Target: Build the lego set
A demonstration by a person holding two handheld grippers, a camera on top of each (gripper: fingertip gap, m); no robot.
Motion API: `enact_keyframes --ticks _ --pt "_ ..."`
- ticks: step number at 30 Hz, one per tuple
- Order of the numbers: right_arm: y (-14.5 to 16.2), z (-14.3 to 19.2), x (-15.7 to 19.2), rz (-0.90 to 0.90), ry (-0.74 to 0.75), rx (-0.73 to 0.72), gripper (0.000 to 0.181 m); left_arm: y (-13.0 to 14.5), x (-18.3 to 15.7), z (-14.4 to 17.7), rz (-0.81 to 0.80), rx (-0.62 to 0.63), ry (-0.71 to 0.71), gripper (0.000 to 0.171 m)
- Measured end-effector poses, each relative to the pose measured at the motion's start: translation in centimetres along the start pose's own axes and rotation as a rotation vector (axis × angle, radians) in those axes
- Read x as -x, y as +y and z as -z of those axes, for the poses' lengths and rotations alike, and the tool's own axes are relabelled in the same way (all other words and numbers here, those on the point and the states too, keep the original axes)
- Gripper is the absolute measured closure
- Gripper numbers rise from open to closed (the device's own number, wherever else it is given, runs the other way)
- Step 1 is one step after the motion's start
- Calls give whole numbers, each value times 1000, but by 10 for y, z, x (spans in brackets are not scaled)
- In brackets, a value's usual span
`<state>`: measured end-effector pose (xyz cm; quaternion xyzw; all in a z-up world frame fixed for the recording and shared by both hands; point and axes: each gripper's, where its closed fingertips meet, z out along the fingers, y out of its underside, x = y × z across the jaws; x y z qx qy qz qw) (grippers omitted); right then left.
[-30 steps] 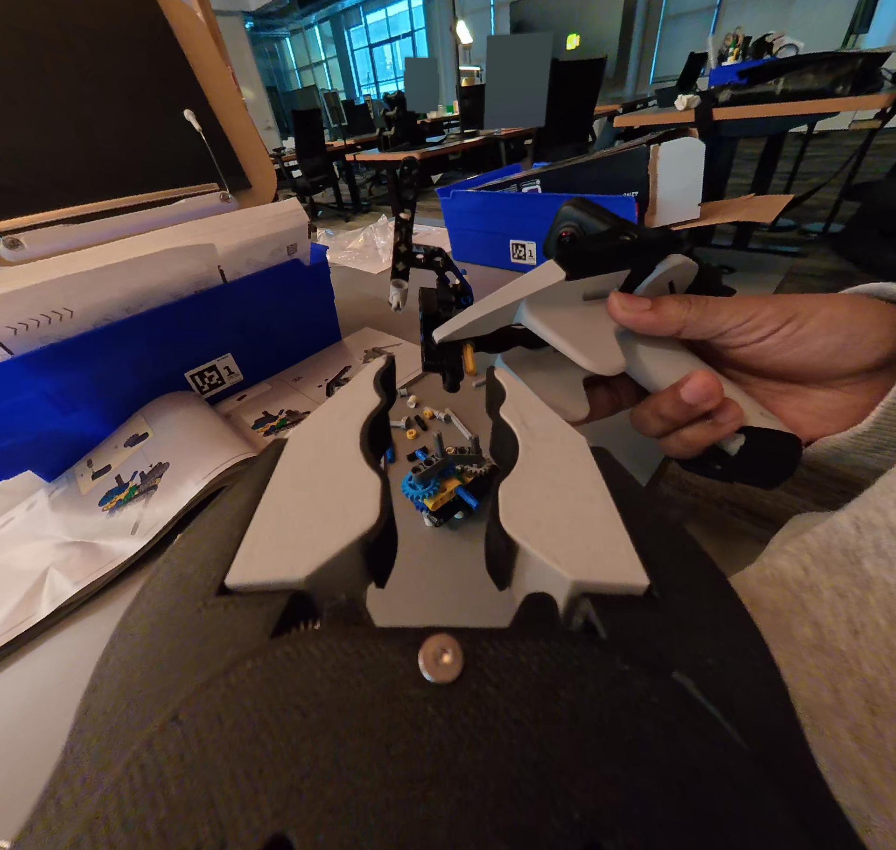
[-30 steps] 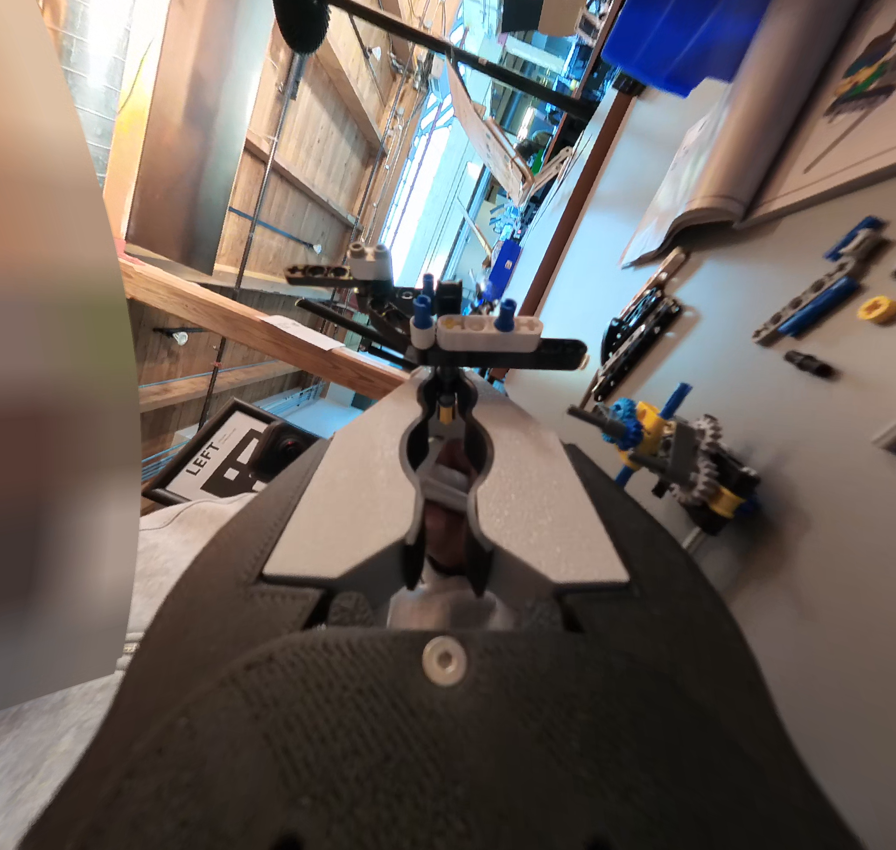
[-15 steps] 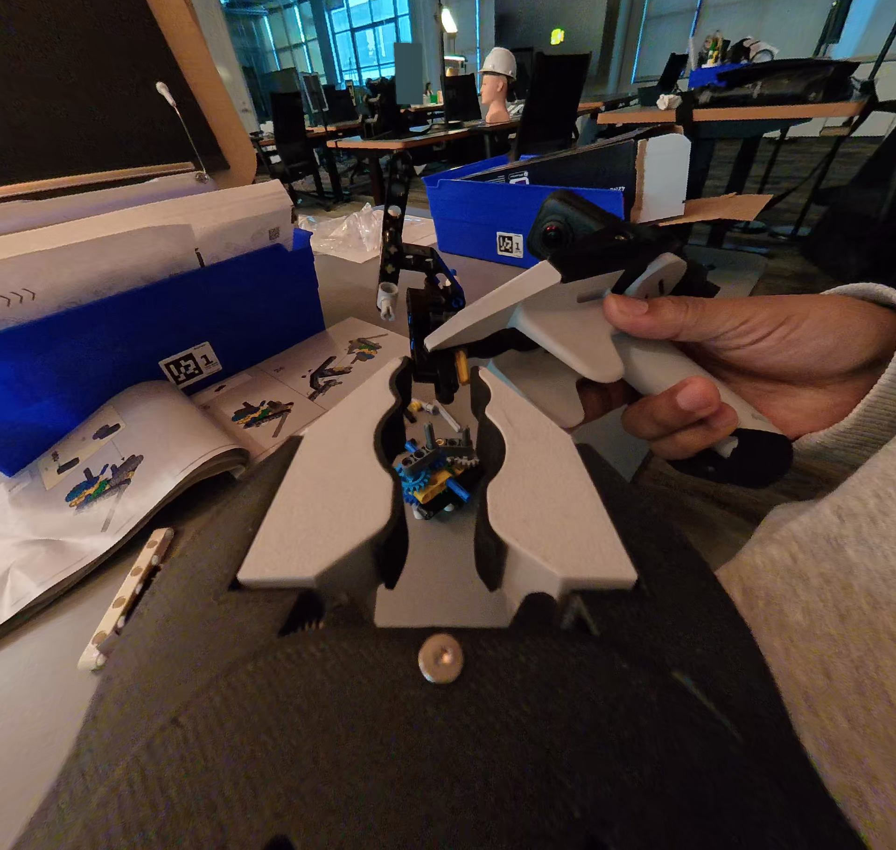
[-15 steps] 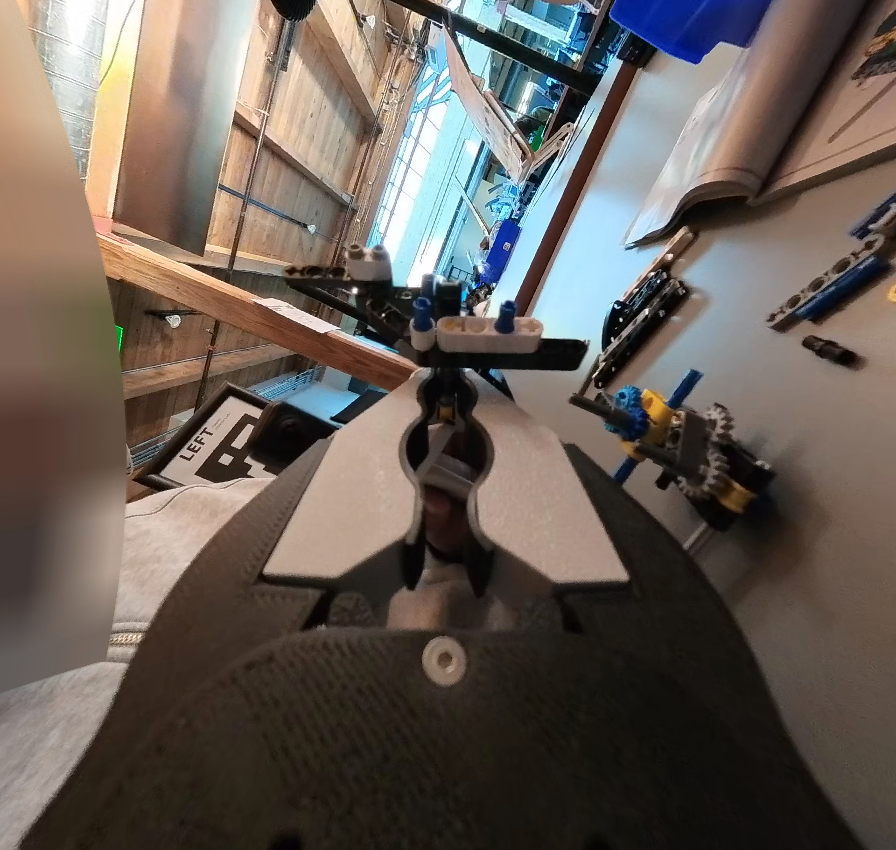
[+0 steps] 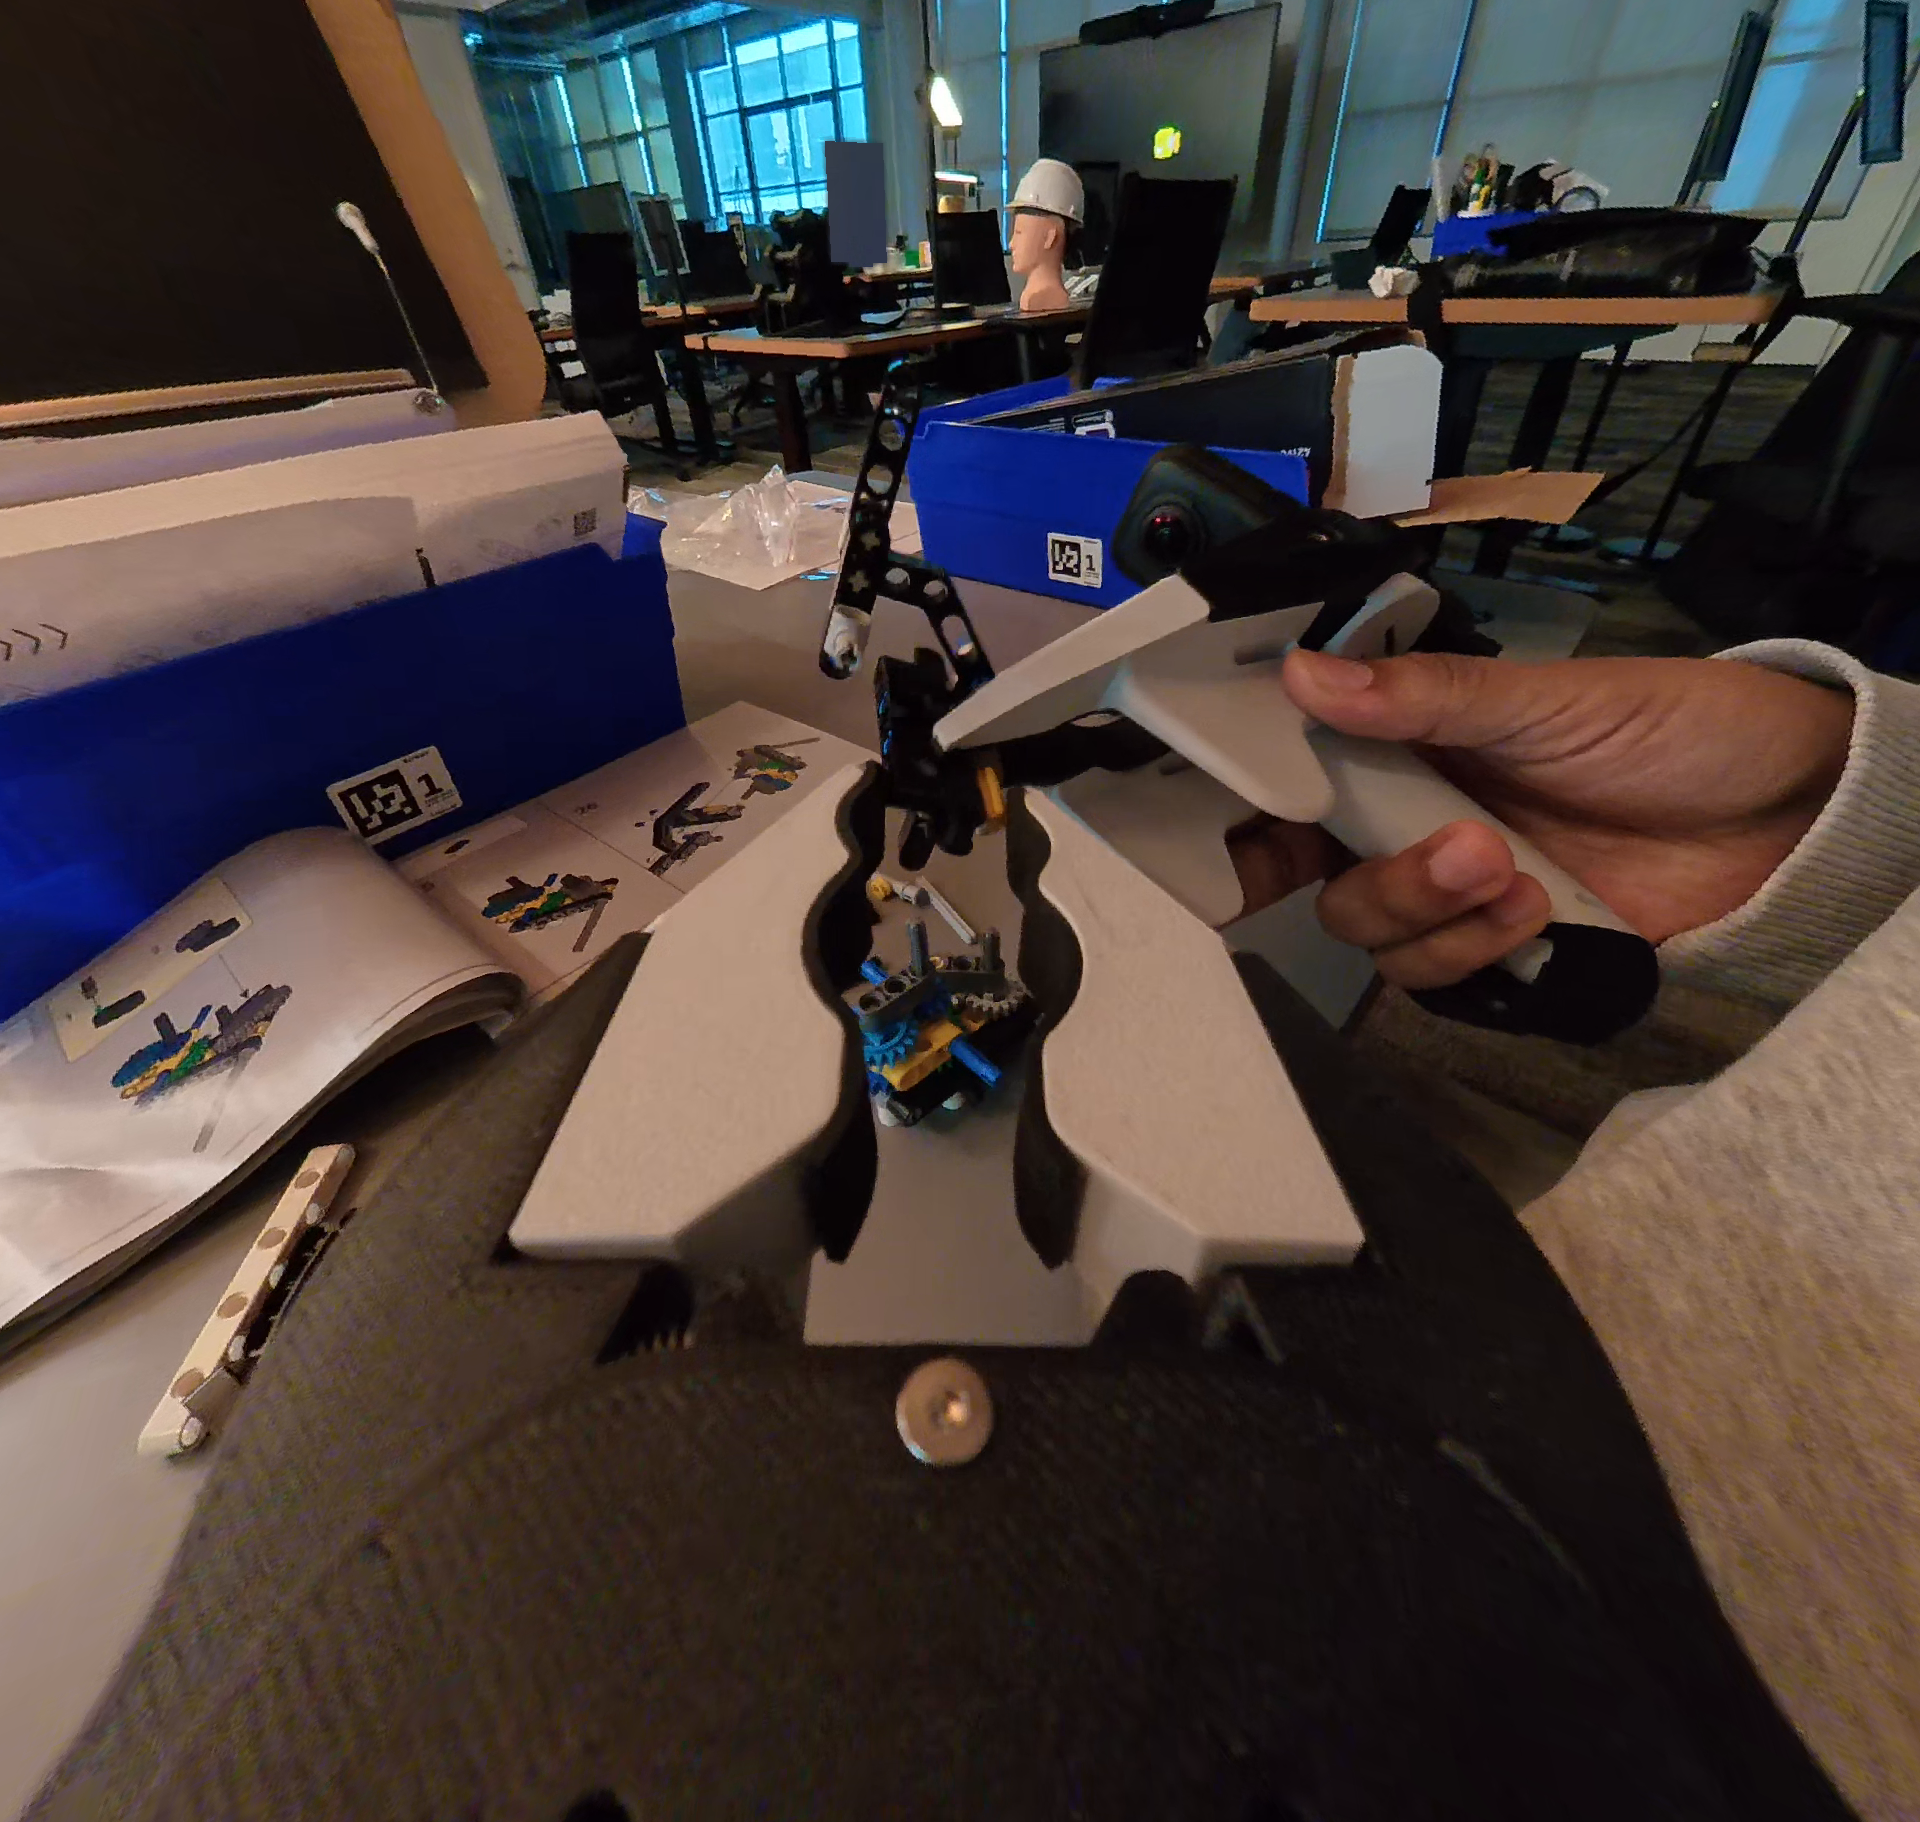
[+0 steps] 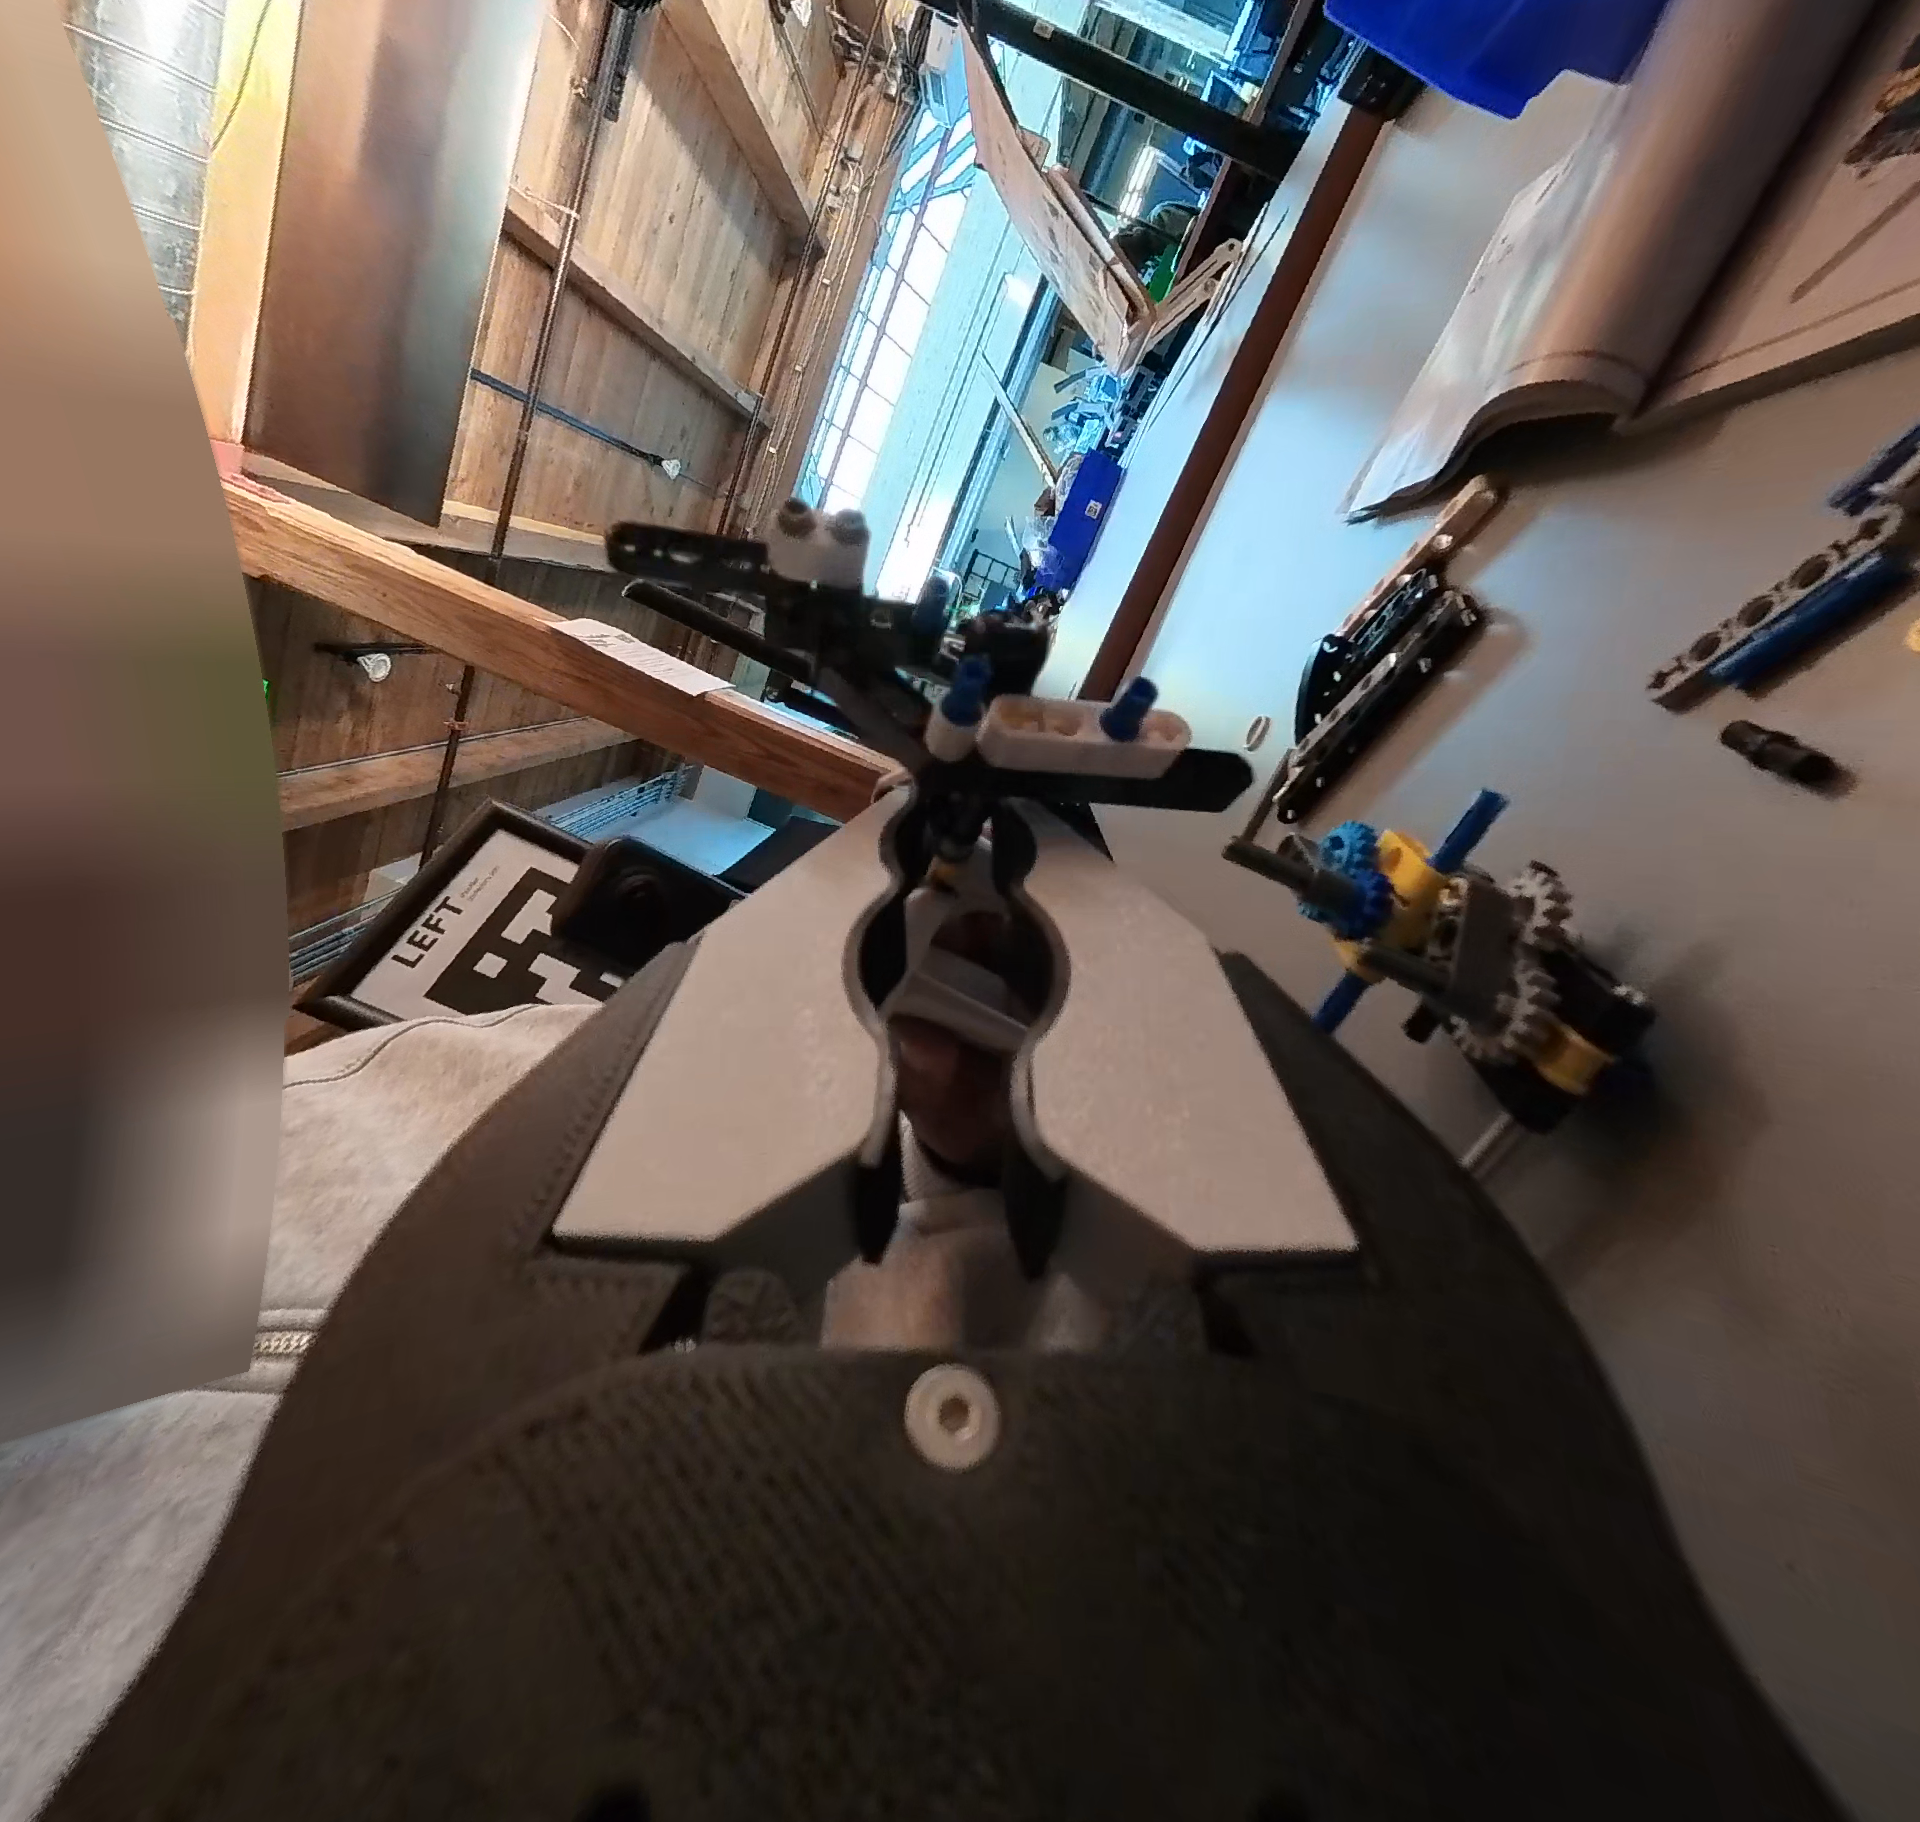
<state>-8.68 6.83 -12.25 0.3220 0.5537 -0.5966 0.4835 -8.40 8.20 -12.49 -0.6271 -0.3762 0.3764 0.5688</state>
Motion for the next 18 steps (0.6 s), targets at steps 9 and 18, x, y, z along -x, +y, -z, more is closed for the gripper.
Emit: enact_keyframes --ticks 9,18 --pt "0 1 -1 2 5 1 168 -2 5 2 59 -19 6 150" --pt "0 1 -2 4 7 5 167 -4 13 5 116 -42 -5 151"
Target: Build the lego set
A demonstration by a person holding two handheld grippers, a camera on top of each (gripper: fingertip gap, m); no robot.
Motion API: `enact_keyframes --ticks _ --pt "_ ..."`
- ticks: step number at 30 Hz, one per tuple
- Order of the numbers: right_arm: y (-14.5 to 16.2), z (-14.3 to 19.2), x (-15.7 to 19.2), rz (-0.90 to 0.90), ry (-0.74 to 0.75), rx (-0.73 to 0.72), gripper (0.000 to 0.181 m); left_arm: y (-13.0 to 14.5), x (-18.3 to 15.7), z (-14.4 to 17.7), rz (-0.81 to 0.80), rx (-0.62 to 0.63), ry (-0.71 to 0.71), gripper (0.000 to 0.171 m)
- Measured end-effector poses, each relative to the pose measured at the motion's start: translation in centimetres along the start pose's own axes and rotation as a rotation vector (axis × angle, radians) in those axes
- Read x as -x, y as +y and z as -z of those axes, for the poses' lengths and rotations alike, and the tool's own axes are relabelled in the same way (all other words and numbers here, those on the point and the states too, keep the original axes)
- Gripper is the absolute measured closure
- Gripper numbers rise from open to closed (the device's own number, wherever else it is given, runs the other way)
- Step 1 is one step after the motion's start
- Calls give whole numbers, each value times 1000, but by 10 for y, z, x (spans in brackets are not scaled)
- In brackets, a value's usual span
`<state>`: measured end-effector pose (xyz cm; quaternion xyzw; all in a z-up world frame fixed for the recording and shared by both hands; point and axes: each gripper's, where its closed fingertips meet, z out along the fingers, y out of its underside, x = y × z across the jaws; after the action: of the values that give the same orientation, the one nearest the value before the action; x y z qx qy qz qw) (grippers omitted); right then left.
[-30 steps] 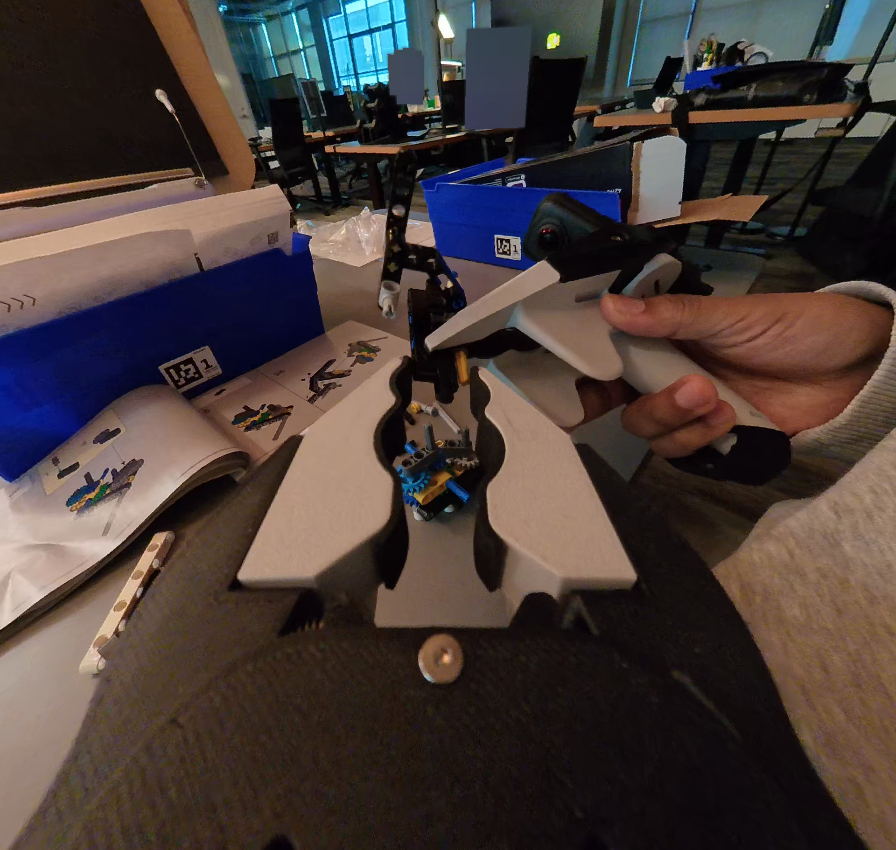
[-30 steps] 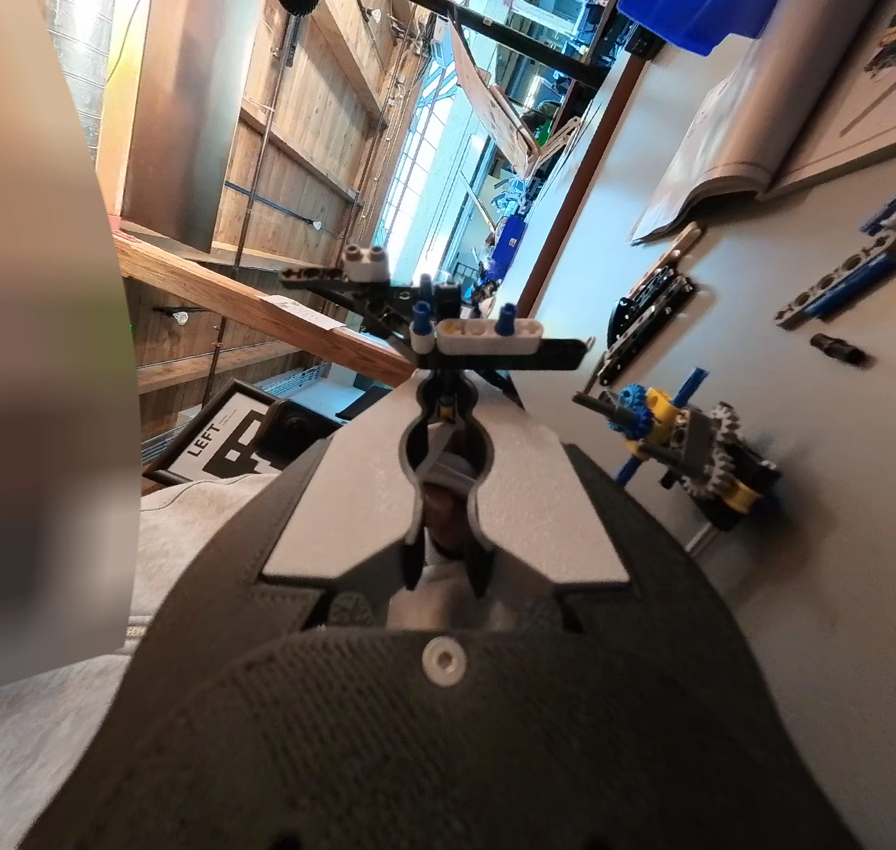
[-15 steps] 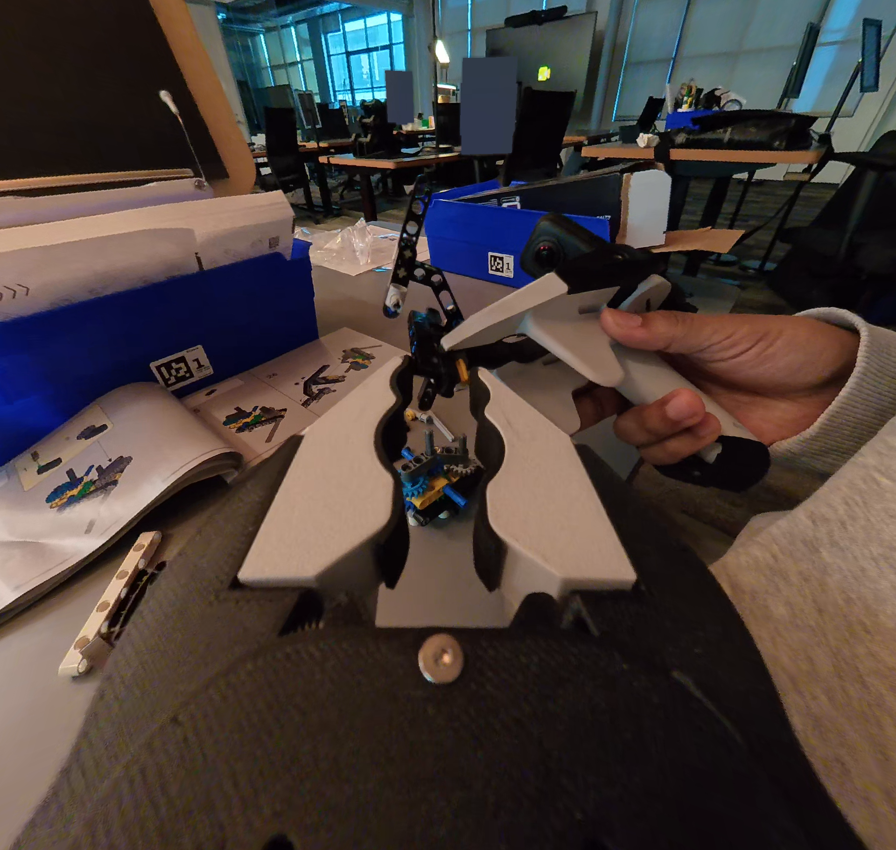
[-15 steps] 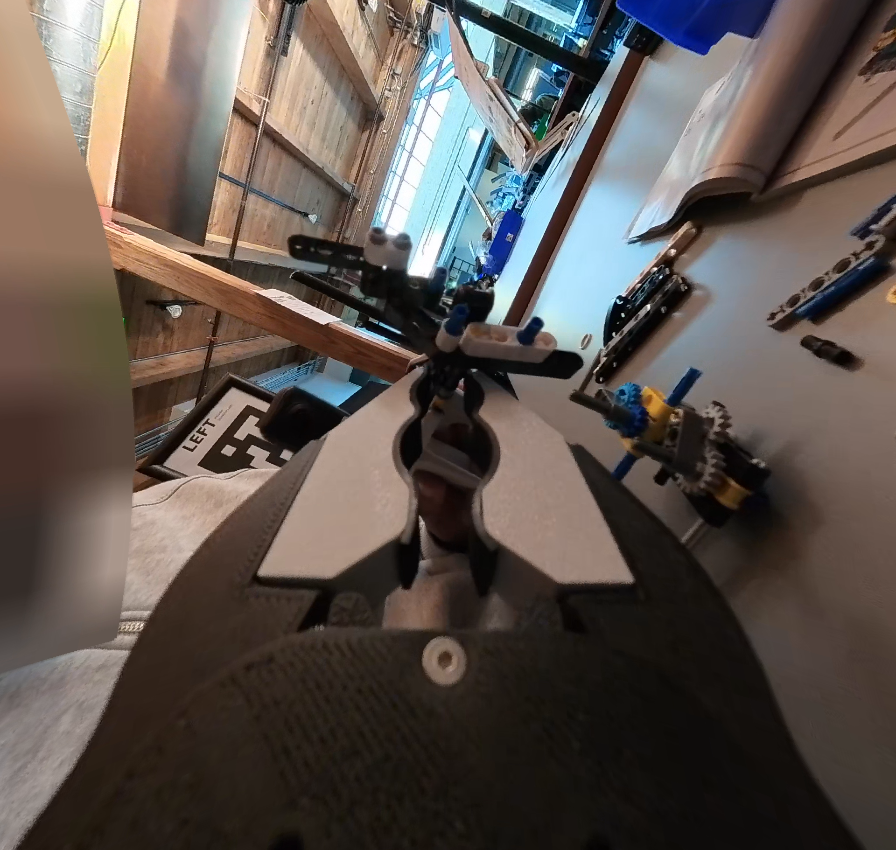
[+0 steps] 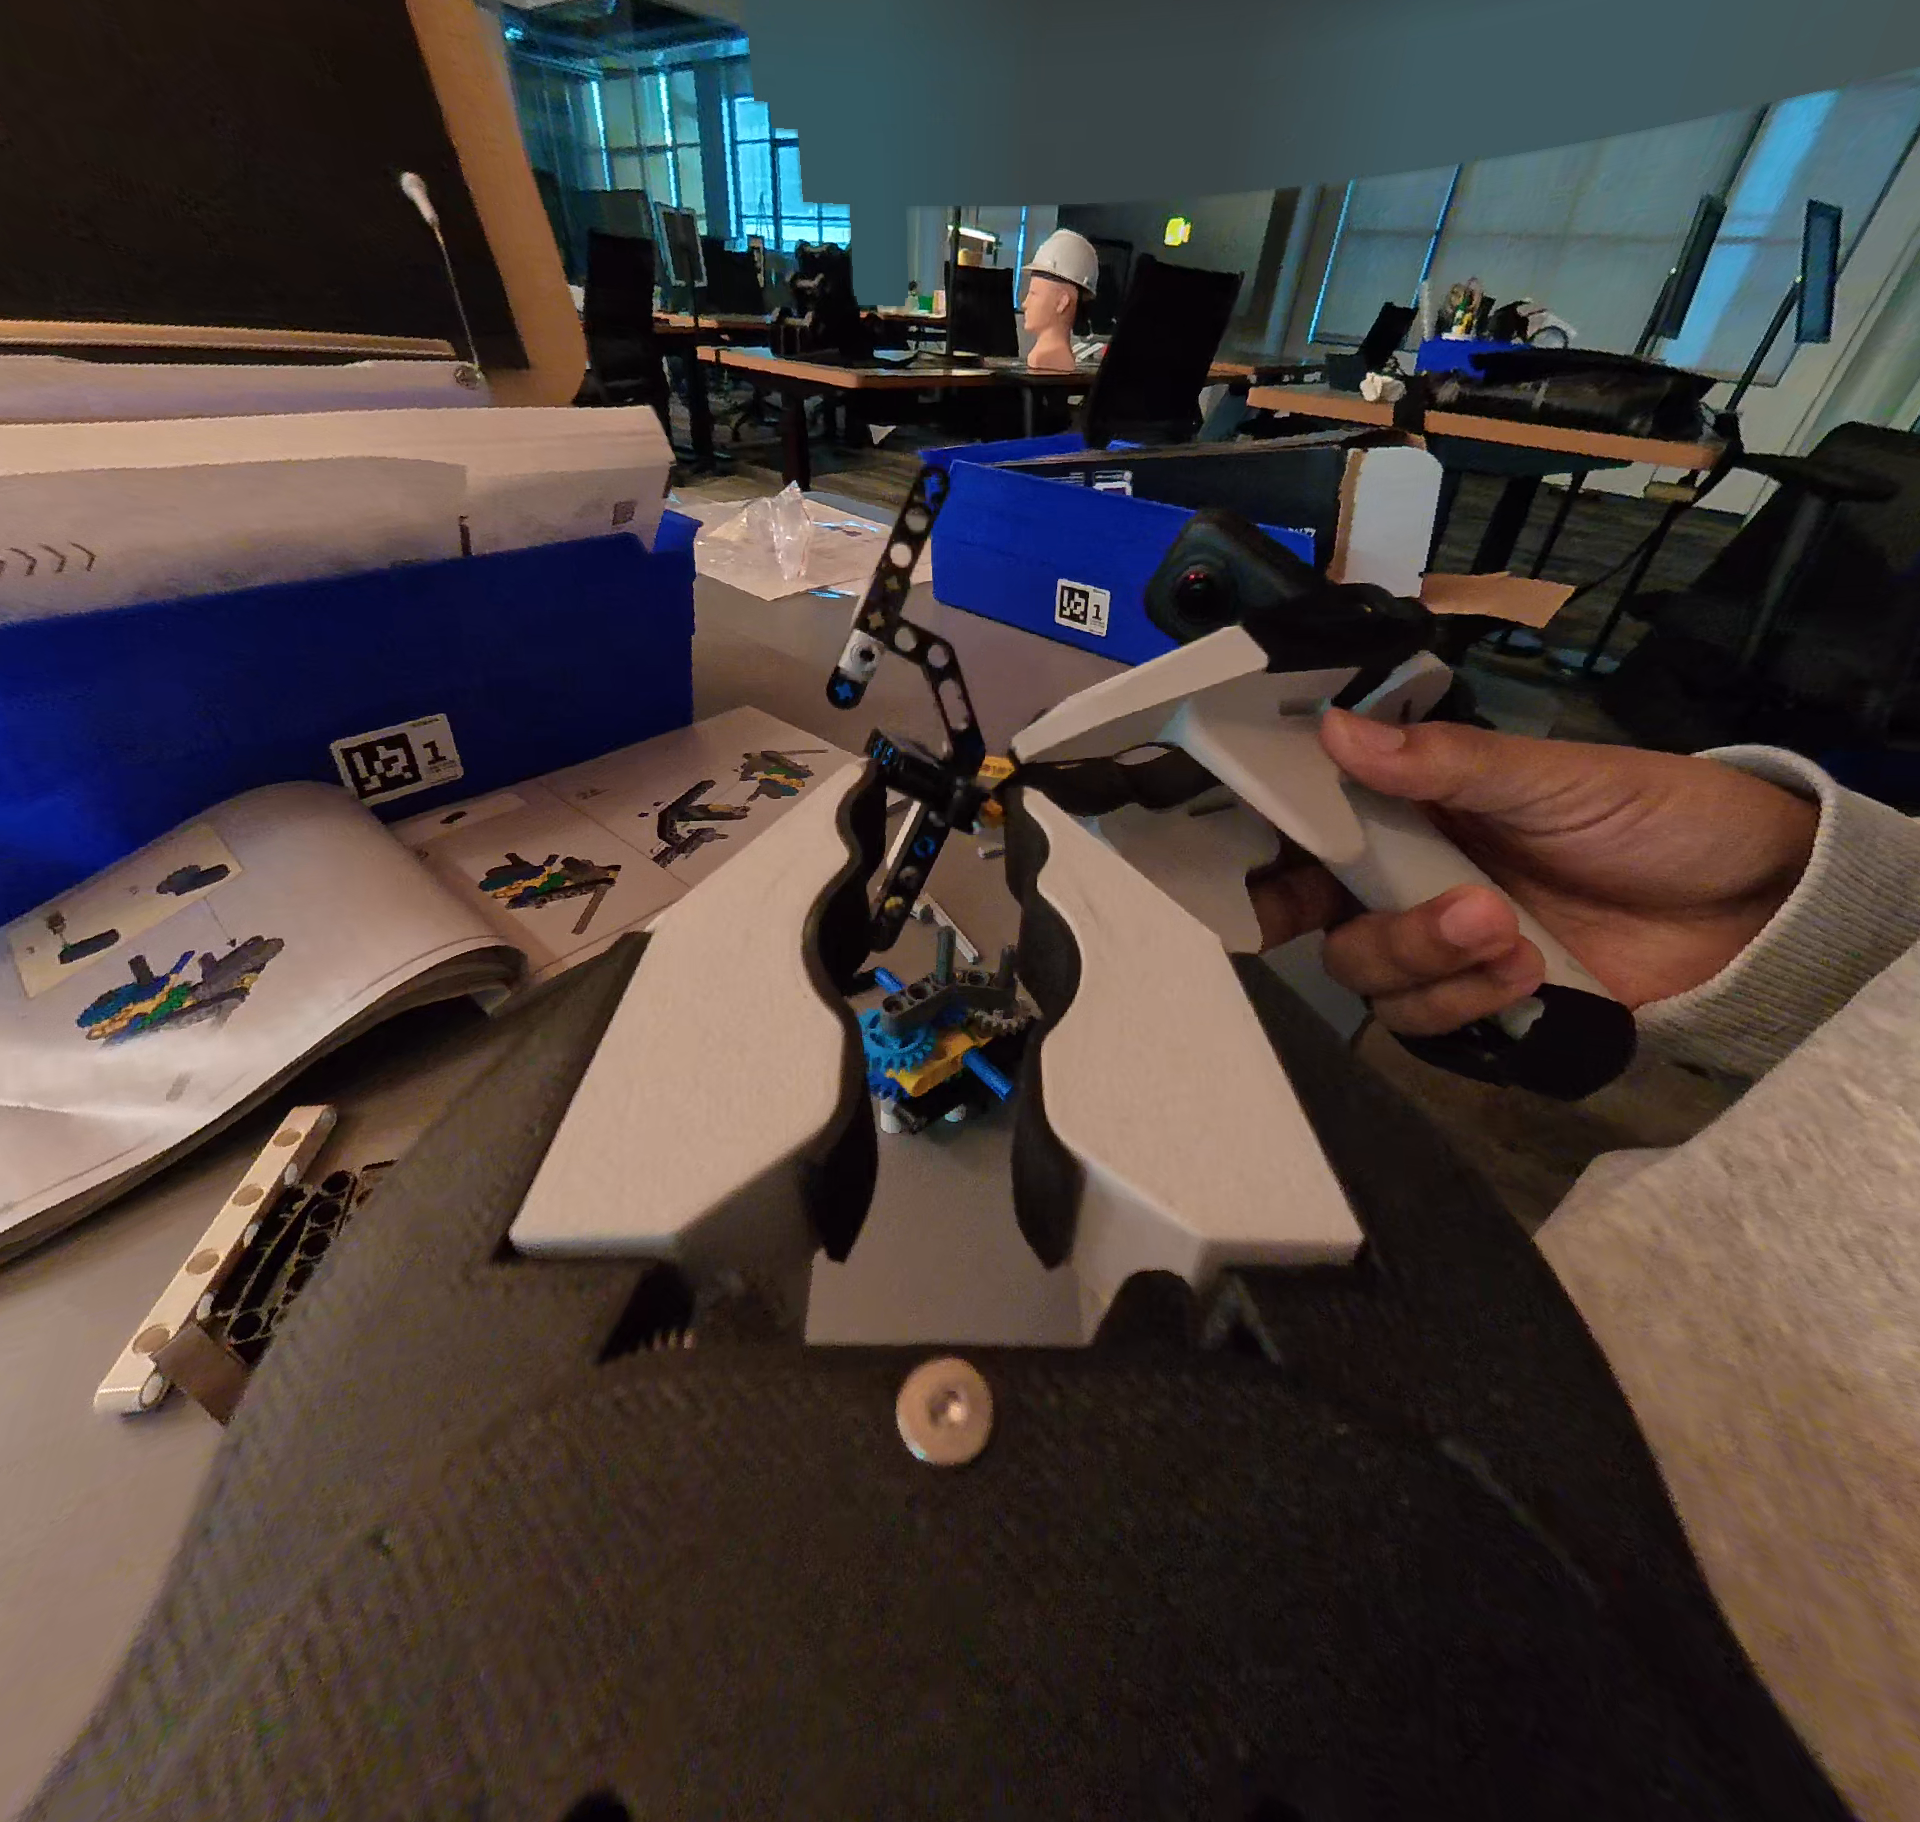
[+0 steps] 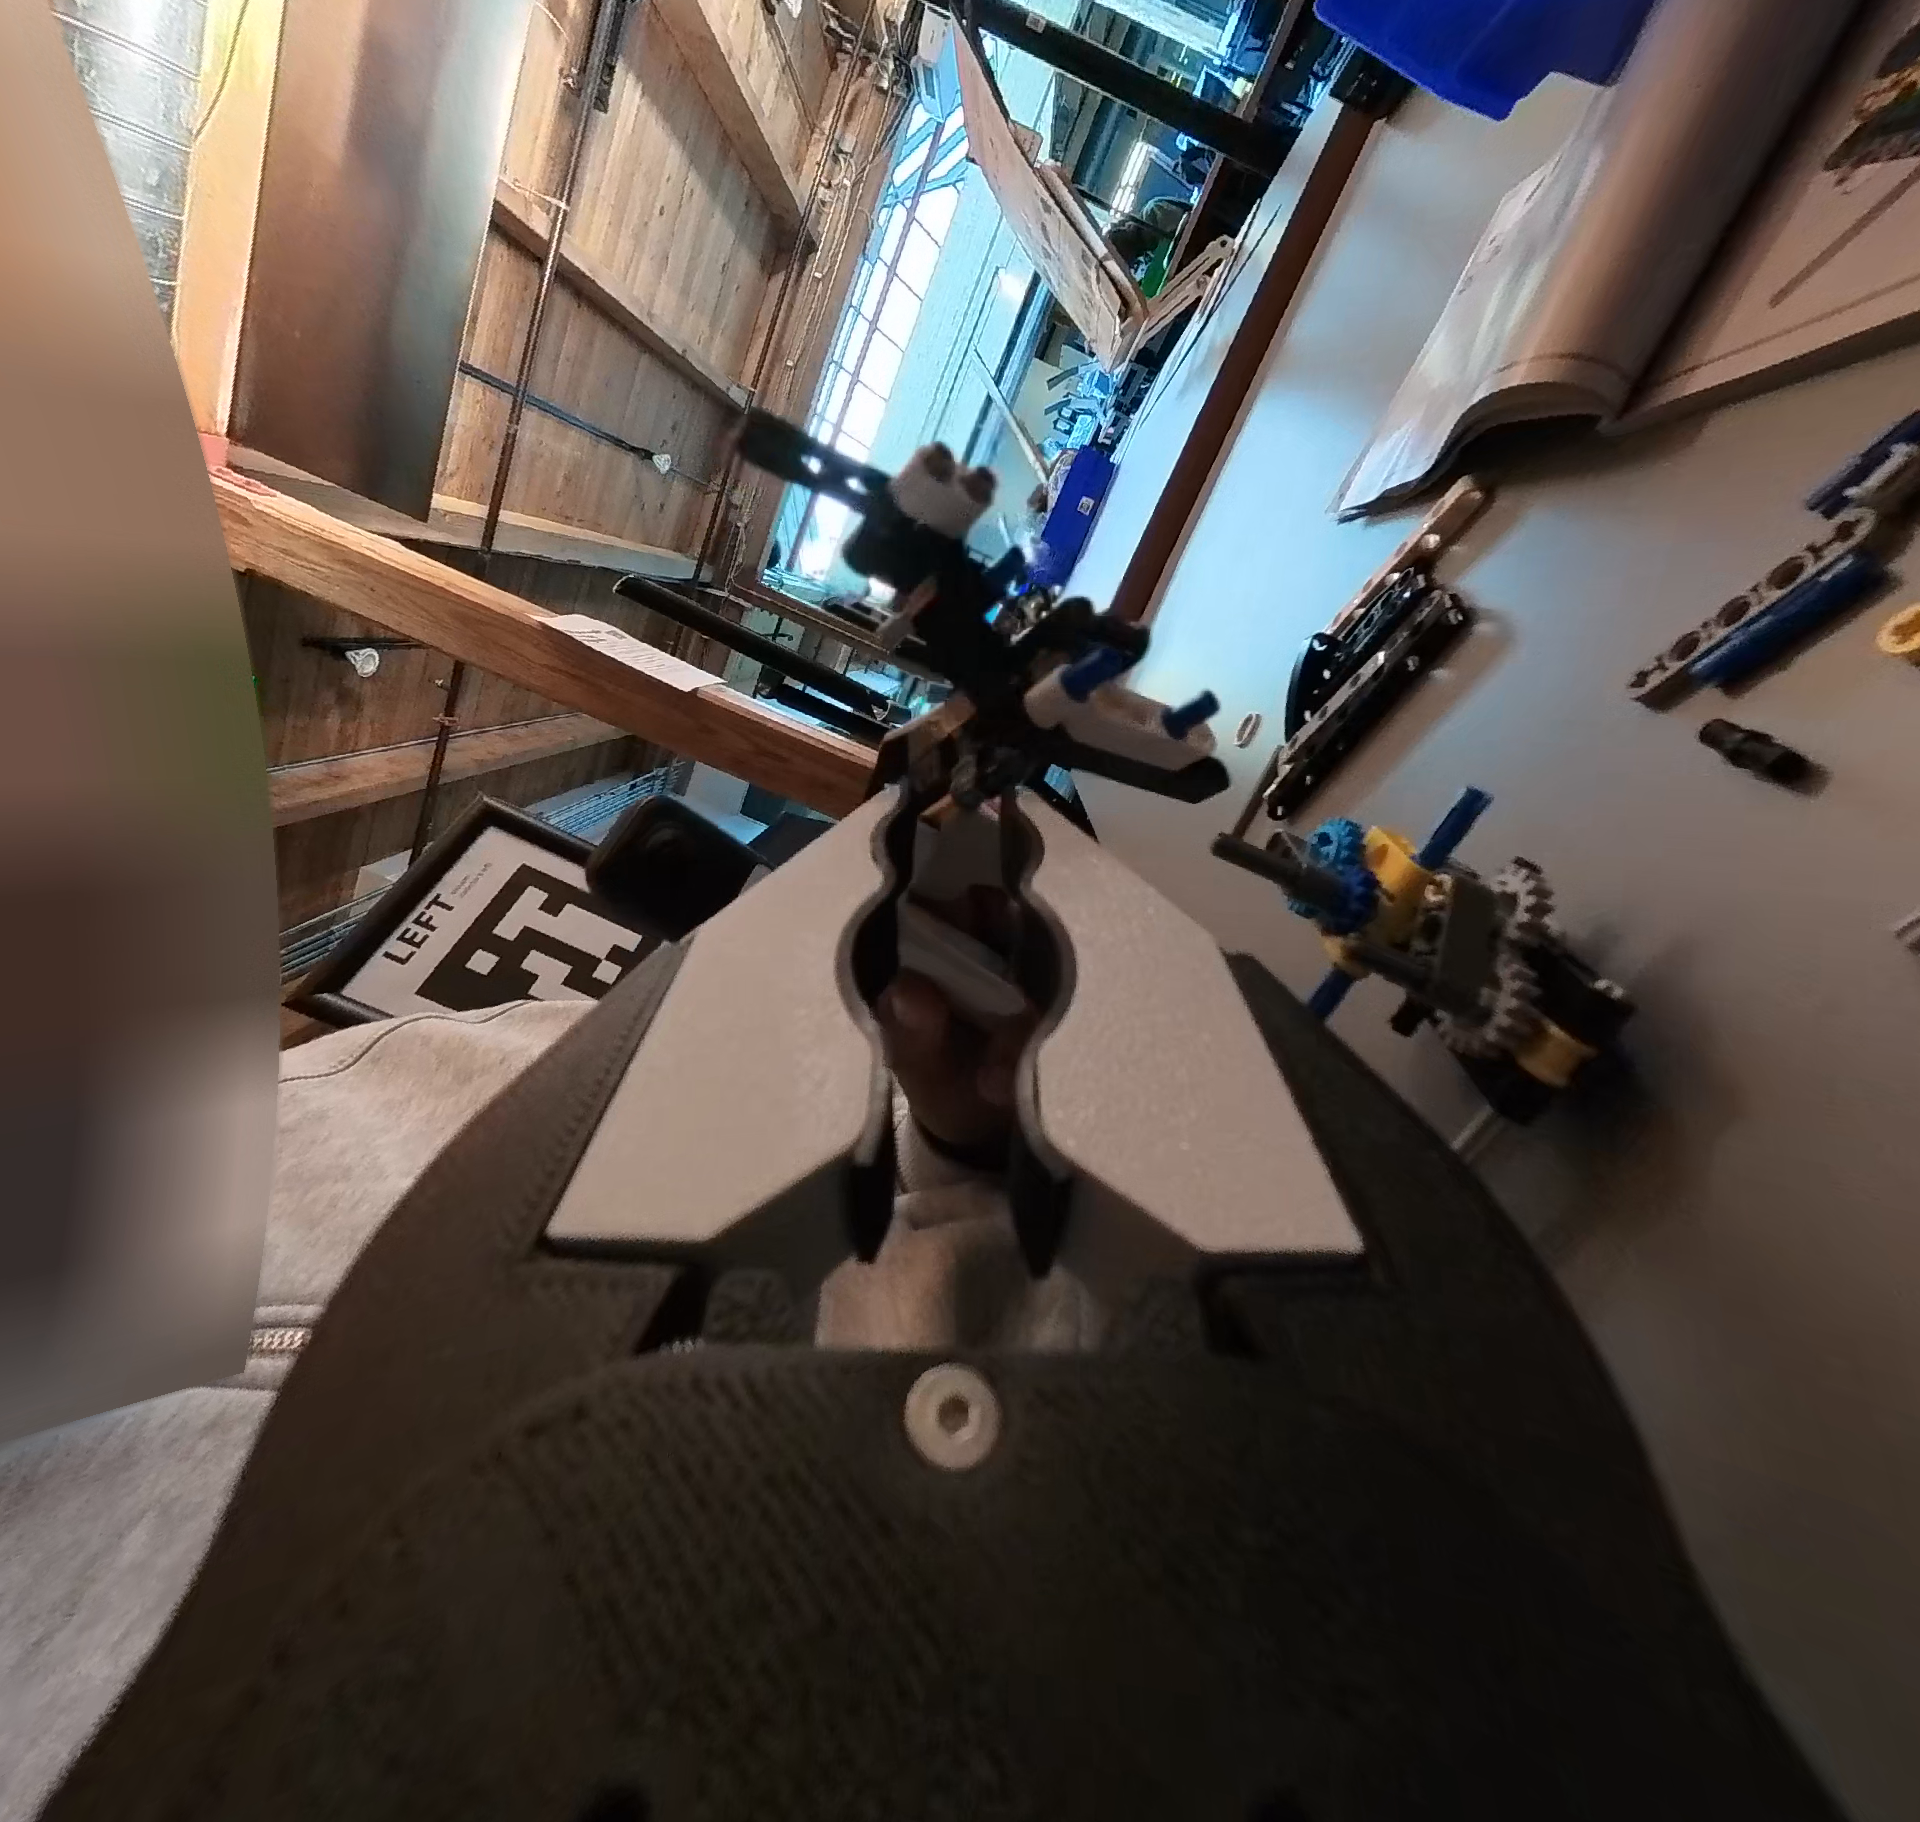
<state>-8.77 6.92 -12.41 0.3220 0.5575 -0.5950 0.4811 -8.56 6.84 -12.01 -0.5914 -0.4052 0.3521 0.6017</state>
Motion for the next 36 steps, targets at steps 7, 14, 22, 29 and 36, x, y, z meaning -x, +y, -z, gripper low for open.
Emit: enact_keyframes --ticks 7,14,22,29,36 --pt "-3 2 0 9 2 -11 170 -2 7 3 72 -23 4 169" --pt "-6 4 -2 39 24 -19 173 10 20 0 101 29 -57 169" --pt "-20 16 -7 94 76 -61 172 19 26 -3 133 57 -74 171" --pt "-32 28 -14 132 132 -95 172 23 34 -3 200 66 -78 171" --pt "-41 37 -19 144 163 -120 172 25 38 -3 218 72 -80 171"
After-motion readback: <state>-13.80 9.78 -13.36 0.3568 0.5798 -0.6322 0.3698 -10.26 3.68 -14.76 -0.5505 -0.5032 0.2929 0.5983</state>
